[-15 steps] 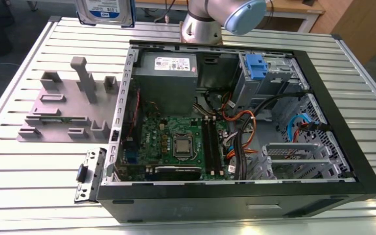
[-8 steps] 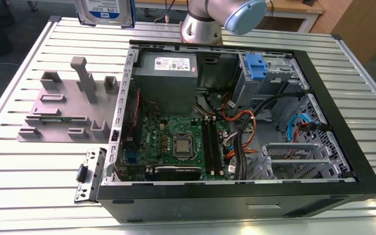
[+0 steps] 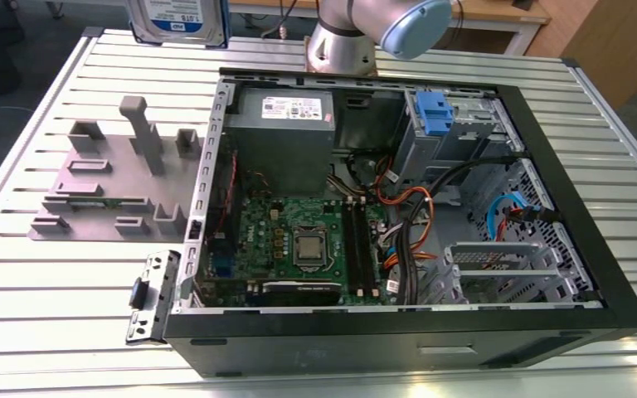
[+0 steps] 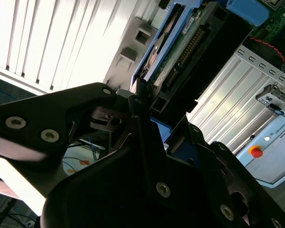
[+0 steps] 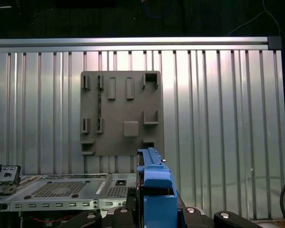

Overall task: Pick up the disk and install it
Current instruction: 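Pick up the disk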

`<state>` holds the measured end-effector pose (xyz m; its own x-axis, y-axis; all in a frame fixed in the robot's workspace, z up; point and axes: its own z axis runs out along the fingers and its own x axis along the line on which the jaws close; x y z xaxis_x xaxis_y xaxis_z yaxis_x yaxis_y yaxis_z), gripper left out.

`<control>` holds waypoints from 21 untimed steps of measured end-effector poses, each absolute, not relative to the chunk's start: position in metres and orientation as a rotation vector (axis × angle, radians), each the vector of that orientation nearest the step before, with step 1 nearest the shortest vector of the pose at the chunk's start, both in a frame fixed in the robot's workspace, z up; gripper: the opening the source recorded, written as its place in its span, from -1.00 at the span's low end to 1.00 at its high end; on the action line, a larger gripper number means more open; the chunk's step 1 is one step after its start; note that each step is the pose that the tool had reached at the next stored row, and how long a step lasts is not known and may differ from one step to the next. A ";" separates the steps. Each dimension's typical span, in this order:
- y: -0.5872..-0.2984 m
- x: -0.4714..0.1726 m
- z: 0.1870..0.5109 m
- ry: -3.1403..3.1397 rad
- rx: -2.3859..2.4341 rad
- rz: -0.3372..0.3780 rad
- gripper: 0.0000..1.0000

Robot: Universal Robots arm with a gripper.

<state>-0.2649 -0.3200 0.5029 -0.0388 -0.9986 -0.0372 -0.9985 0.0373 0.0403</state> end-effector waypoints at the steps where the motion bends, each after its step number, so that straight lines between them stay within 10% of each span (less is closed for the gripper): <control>1: -0.320 -0.265 0.503 -2.262 2.177 -0.086 -0.27; 21: -0.326 -0.265 0.503 -2.262 2.177 -0.086 -0.27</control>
<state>-0.2646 -0.3258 0.5027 -0.0388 -0.9986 -0.0373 -0.9985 0.0373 0.0403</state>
